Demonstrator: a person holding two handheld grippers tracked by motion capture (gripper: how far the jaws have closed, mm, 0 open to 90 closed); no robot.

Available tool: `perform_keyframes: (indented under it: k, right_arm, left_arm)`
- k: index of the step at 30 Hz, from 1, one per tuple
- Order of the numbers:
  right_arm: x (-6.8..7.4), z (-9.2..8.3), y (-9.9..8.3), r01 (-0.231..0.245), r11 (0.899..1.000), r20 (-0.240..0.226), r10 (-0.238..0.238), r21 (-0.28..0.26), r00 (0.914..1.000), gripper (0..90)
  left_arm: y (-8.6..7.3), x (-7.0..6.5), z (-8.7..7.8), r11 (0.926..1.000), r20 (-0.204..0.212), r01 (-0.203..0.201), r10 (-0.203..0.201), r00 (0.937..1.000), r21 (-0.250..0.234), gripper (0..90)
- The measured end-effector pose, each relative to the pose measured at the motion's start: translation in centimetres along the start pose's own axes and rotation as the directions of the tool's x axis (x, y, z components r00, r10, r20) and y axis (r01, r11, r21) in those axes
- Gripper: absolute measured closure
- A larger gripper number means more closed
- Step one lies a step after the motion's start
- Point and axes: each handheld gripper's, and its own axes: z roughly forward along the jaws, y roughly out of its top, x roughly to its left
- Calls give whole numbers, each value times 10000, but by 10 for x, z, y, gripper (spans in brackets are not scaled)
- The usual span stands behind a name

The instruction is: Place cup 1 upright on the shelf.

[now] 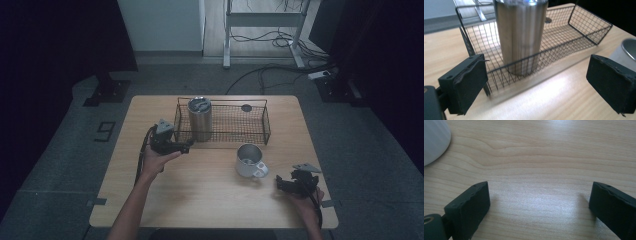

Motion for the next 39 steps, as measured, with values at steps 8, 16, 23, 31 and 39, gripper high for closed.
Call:
perform_keyframes:
  k: [8,16,23,31,39]
  right_arm:
    - [0,0,0,-1,10000,0,1,4,10000,33]
    - [0,0,0,4,10000,11,-4,10,10000,33]
    - [0,0,0,0,10000,1,0,2,10000,33]
    - [0,0,0,2,10000,7,-2,-1,10000,33]
    - [0,0,0,7,10000,14,-7,-3,10000,34]
  left_arm:
    - [-24,-2,-12,9998,124,116,-119,9999,173,49]
    - [-51,-4,-23,9995,127,219,-222,9997,240,59]
    - [-71,-6,-27,9988,14,201,-202,9998,446,63]
    - [-92,-3,-27,9959,-233,225,-205,9995,879,70]
    - [-97,0,-29,9945,-361,319,-284,9989,997,73]
